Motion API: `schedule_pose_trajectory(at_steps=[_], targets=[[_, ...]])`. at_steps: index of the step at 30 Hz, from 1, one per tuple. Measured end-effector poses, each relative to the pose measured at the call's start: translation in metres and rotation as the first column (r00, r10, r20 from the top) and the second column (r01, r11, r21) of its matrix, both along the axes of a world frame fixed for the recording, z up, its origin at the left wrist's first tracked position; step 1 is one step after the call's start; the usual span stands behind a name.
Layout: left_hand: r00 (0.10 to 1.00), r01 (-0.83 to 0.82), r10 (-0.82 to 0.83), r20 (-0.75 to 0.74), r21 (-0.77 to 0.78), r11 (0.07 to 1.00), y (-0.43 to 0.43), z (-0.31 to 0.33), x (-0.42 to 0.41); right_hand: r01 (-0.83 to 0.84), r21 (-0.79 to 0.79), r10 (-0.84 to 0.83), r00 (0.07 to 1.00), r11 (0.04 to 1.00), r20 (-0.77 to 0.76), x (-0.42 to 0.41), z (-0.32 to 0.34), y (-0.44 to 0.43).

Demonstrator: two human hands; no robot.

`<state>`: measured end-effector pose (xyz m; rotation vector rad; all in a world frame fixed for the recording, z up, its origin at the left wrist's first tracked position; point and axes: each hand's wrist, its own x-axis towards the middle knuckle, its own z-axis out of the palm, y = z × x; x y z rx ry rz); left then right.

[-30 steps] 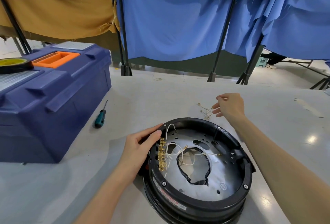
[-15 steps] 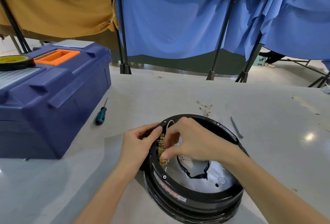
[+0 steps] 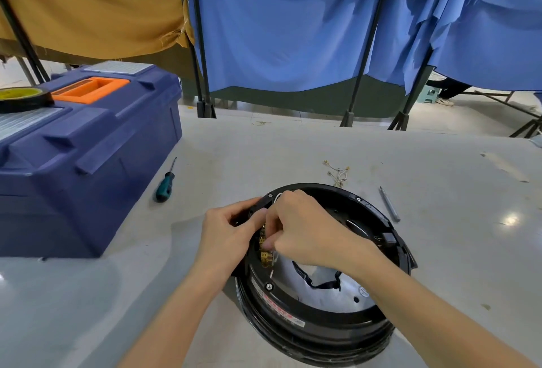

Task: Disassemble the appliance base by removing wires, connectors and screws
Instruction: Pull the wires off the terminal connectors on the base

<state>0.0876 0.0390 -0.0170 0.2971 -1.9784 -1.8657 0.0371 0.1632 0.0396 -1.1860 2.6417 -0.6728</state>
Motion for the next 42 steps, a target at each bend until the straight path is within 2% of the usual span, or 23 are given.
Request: schedule_pose_trajectory(at_steps=[9,25,31,35,40,42], targets=[[0.999,0.023,-0.024,-0.028,-0.026,0.999,0.000,0.005,0.002,0.042,0.038,-0.038,0.995,0.998,-0.092,0.002,-0.006,-0.006],[1.000,0.027,-0.028,-0.004,-0.020,0.999,-0.002,0.002,0.001,0.071,0.050,-0.069,0.997,0.996,-0.039,0.001,-0.004,-0.001],[1.000,0.016,-0.016,0.009,0.021,1.000,-0.001,-0.001,-0.002,0.143,-0.050,-0.138,0.986,0.988,0.096,-0.002,-0.005,0.010],[1.000,0.019,-0.019,-0.006,0.003,1.000,-0.001,-0.001,0.000,0.113,-0.088,-0.097,0.980,0.990,0.176,-0.004,-0.003,0.016],[1.000,0.014,-0.014,0.006,-0.007,1.000,-0.001,-0.001,-0.001,0.024,-0.216,0.003,0.992,0.976,0.125,0.002,-0.001,0.031],[1.000,0.020,-0.020,0.002,-0.025,0.999,-0.001,-0.001,-0.001,-0.015,-0.202,0.033,0.996,0.979,0.083,0.009,-0.002,0.030]])
